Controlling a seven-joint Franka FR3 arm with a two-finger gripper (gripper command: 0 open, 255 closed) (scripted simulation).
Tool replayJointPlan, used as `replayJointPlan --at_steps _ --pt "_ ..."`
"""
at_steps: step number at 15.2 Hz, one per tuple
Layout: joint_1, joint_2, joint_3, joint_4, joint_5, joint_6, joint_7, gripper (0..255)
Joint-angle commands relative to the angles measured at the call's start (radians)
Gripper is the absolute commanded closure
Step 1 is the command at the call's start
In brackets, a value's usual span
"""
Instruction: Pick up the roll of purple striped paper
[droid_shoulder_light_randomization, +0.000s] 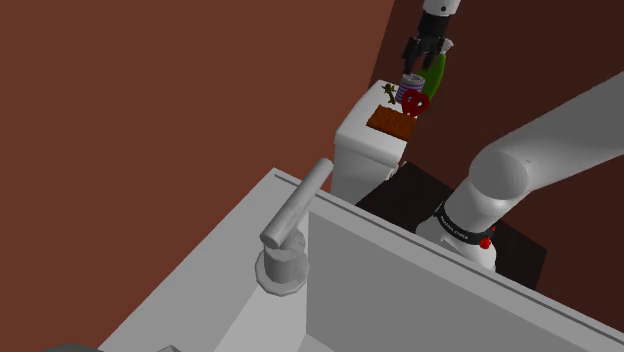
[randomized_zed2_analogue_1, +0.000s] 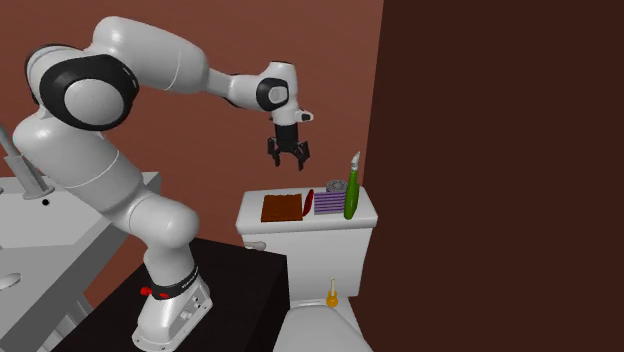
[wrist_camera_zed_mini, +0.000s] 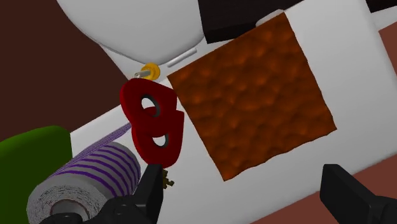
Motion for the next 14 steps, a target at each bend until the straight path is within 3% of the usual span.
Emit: replayJointPlan --at_steps 1,9,12,14 --pt "-0.012 0.06 -0.037 0.025 0.009 0.04 -0.027 0" --pt "-0.055 0.327 -0.163 0.175 0.127 0.157 -0.158 0" --pt "-0.083 0.437 -0.194 0.248 0.199 0.182 -0.219 0" --pt "-0.088 0.453 -0.195 0.248 0.21 0.197 -0.227 0"
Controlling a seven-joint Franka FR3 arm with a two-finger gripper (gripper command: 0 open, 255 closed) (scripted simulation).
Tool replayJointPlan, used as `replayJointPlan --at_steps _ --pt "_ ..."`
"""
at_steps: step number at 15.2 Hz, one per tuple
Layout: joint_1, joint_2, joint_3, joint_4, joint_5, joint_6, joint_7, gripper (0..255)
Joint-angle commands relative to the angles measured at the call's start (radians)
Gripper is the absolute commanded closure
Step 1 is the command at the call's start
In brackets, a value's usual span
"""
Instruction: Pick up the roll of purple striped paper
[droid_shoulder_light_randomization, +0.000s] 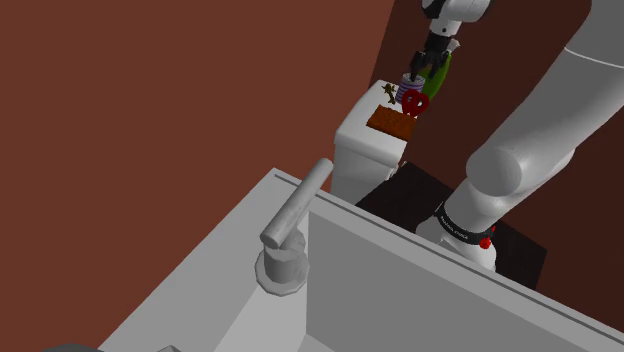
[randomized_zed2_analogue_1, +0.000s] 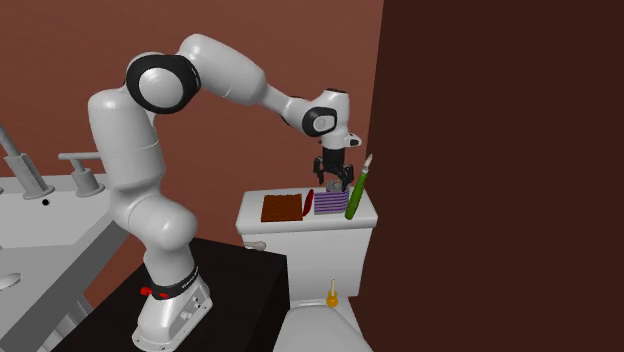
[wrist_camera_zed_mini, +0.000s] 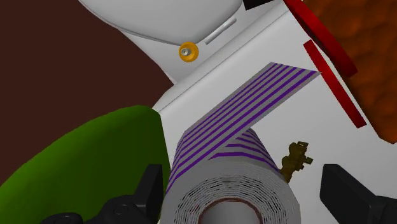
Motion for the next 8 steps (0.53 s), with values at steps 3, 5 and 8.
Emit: replayJointPlan --at_steps 3,5,8 --pt "-0.007 0.036 -0.002 -0.015 0.024 0.047 -0.018 0" --pt "-0.008 0.051 0.0 -0.028 0.034 0.072 -0.024 0" --pt "-0.01 0.063 0.001 -0.037 0.042 0.091 -0.03 0"
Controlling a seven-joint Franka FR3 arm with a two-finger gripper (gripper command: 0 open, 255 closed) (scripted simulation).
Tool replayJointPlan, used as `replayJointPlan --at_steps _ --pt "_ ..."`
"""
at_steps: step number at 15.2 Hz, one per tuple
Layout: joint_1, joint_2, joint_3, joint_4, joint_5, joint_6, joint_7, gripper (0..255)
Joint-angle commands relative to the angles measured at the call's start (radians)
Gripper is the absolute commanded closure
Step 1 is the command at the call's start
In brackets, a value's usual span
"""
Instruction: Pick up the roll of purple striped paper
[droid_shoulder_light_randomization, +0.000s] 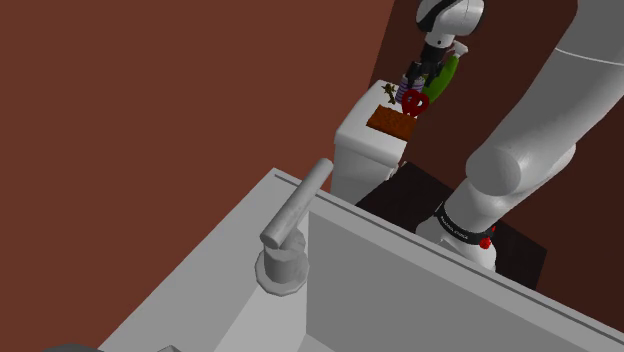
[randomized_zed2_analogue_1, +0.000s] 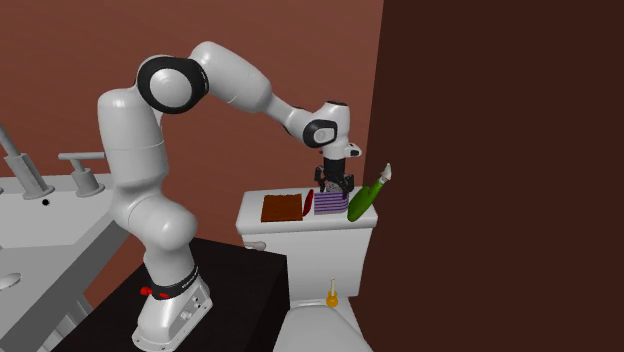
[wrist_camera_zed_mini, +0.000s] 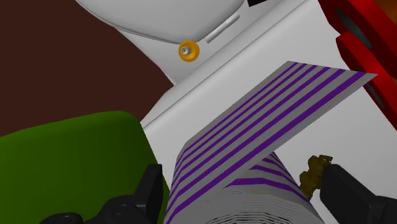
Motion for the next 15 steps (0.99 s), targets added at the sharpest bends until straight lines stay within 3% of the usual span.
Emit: replayJointPlan --at_steps 1,10,15 --pt "0.0 0.004 0.001 -0.004 0.003 0.007 -0.001 255" --pt "0.0 0.003 0.0 -0.003 0.002 0.006 -0.002 255" --pt "0.004 -0.034 -0.003 0.027 -0.022 -0.056 0.015 255"
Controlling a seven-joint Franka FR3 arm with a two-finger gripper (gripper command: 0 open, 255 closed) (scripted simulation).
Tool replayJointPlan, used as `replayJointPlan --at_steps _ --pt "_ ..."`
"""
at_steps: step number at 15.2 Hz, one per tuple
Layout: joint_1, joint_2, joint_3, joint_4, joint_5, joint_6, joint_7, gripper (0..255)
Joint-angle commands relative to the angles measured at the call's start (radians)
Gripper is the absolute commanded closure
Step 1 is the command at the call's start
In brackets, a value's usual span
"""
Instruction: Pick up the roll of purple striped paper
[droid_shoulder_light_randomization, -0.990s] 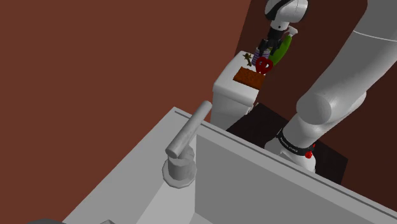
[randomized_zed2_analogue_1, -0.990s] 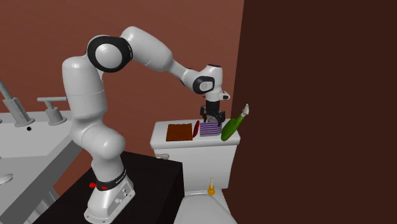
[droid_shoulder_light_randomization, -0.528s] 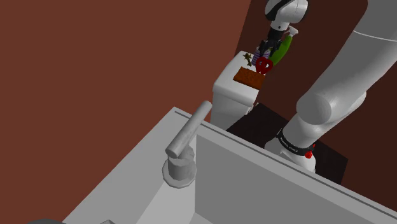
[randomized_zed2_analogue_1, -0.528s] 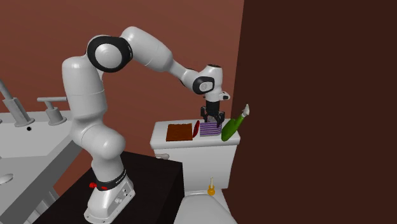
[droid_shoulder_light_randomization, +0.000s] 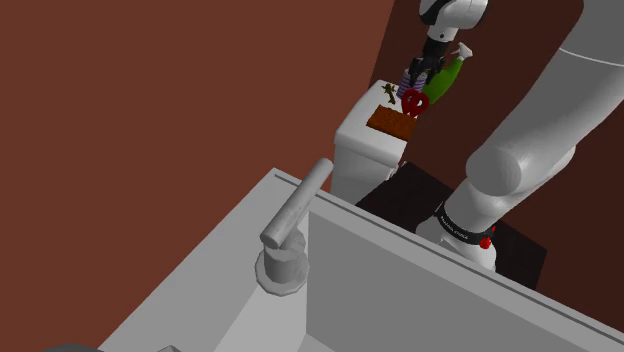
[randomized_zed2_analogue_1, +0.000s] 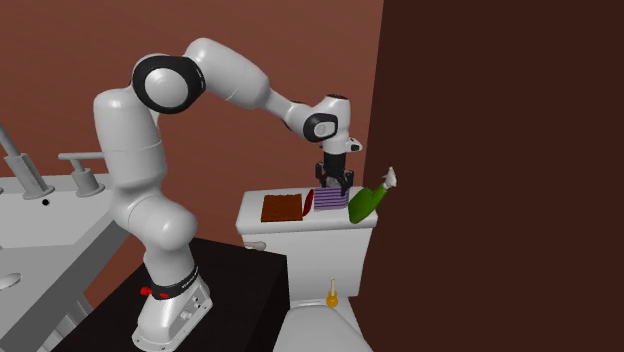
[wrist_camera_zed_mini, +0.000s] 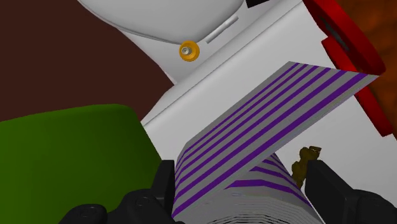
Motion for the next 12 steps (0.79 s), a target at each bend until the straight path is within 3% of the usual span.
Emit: replayJointPlan --at_steps 1,12 --pt "0.001 -0.015 -0.001 0.012 -0.009 -0.024 0.005 255" --pt "0.006 -0.067 -0.001 0.084 -0.041 -0.141 0.027 255"
